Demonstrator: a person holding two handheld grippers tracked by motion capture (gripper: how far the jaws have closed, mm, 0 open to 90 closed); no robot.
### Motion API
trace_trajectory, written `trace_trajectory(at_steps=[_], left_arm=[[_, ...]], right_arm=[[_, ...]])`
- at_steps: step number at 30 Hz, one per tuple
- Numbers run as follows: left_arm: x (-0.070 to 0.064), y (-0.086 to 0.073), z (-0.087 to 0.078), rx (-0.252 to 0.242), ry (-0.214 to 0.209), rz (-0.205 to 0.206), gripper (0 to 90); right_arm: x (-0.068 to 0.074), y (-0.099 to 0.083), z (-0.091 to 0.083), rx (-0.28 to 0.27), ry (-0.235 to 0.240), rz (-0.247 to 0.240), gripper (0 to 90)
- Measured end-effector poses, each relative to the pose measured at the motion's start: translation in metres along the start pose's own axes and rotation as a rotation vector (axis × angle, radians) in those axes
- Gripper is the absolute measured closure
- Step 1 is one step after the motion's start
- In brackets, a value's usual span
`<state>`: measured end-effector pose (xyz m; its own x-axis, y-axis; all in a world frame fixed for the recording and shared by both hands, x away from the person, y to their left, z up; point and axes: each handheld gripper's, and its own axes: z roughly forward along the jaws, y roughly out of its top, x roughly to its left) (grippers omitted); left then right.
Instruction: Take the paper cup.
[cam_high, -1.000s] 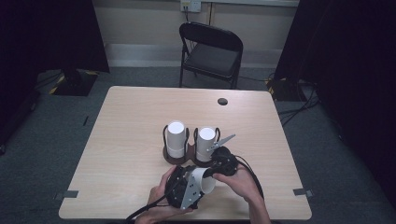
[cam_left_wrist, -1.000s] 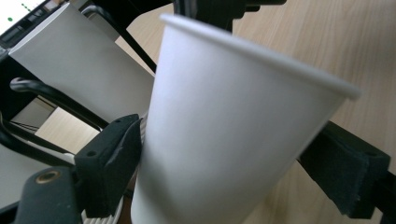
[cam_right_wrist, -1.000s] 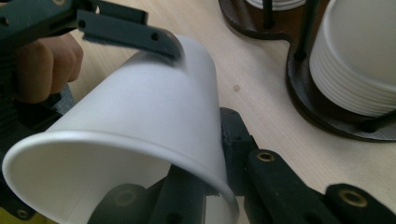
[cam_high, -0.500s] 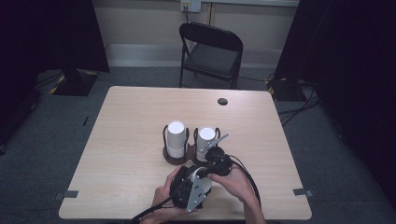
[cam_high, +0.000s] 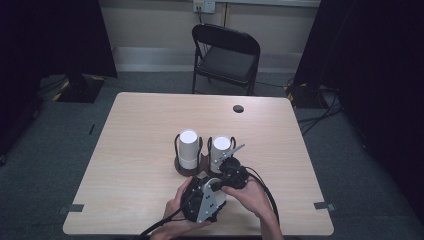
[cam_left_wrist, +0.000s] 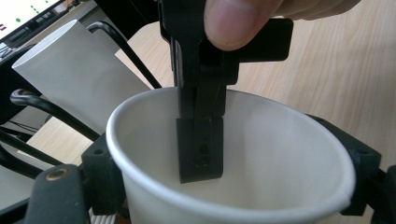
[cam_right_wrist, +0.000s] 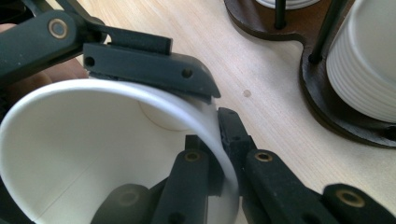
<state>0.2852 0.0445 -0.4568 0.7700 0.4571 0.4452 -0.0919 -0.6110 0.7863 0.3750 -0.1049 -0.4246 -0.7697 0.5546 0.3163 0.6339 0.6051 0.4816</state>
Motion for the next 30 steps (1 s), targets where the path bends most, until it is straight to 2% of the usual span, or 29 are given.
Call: trace_trajectory(at_steps=[2, 5, 8, 11, 13, 14, 16, 19, 22, 24, 30], left_arm=[[-0.001, 0.002, -0.001, 0.008, -0.006, 0.011, 18.8], [-0.001, 0.003, -0.001, -0.007, 0.002, 0.009, 19.7], [0.002, 0.002, -0.003, -0.028, -0.003, -0.037, 22.5], [0.003, 0.002, -0.005, -0.027, 0.004, -0.037, 22.4], [0.003, 0.002, -0.005, -0.027, 0.027, -0.039, 22.4], [0.004, 0.001, -0.006, -0.024, 0.024, -0.038, 22.5], [0.006, -0.001, -0.006, -0.036, 0.018, -0.064, 22.7], [0.008, -0.004, -0.007, -0.031, 0.032, -0.071, 22.6], [0.009, -0.007, -0.009, -0.035, 0.030, -0.098, 22.5], [0.010, -0.007, -0.009, -0.040, 0.026, -0.121, 22.5], [0.011, -0.006, -0.008, -0.041, 0.034, -0.138, 22.5]], right_arm=[[0.000, 0.000, 0.000, 0.002, 0.010, -0.001, 89.4], [0.001, -0.002, -0.002, -0.004, 0.014, 0.003, 89.2], [0.000, -0.003, -0.005, -0.015, 0.015, 0.004, 88.0], [0.002, -0.003, -0.006, -0.017, 0.023, -0.001, 87.7], [0.003, -0.003, -0.006, -0.020, 0.013, 0.004, 84.6], [0.003, -0.004, -0.006, -0.024, 0.010, 0.008, 83.7], [0.002, -0.004, -0.007, -0.032, 0.014, 0.015, 82.2], [0.002, -0.005, -0.008, -0.051, 0.020, 0.014, 77.8], [0.002, -0.007, -0.008, -0.061, 0.026, 0.017, 71.4], [0.001, -0.008, -0.008, -0.077, 0.033, 0.022, 70.1], [0.001, -0.013, -0.014, -0.125, 0.016, 0.022, 62.6]])
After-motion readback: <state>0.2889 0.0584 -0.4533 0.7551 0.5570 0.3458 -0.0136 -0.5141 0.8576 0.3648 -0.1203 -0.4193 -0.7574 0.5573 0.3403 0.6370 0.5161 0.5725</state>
